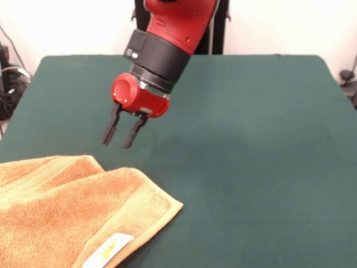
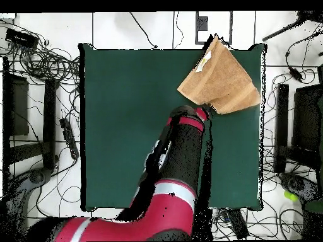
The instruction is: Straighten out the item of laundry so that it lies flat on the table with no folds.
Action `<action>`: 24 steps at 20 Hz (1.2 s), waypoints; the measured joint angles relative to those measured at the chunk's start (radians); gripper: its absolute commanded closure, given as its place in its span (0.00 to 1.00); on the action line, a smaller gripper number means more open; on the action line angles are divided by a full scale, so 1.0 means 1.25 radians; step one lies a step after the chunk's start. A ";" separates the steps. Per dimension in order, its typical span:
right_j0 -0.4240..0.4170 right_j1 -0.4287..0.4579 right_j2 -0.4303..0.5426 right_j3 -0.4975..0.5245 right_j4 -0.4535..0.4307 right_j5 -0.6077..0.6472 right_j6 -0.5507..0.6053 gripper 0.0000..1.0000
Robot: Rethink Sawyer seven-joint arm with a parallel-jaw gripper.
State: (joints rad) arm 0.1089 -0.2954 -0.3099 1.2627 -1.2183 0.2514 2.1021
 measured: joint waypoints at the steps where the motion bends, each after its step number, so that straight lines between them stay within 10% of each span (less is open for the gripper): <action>1: 0.020 0.018 -0.024 -0.016 -0.039 -0.003 0.015 0.00; 12: 0.139 0.075 -0.086 -0.075 -0.464 0.002 0.393 0.00; 24: 0.065 0.008 -0.080 -0.083 -0.516 0.005 0.556 0.00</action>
State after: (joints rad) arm 0.1896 -0.2856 -0.4098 1.1587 -1.8629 0.2577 2.7974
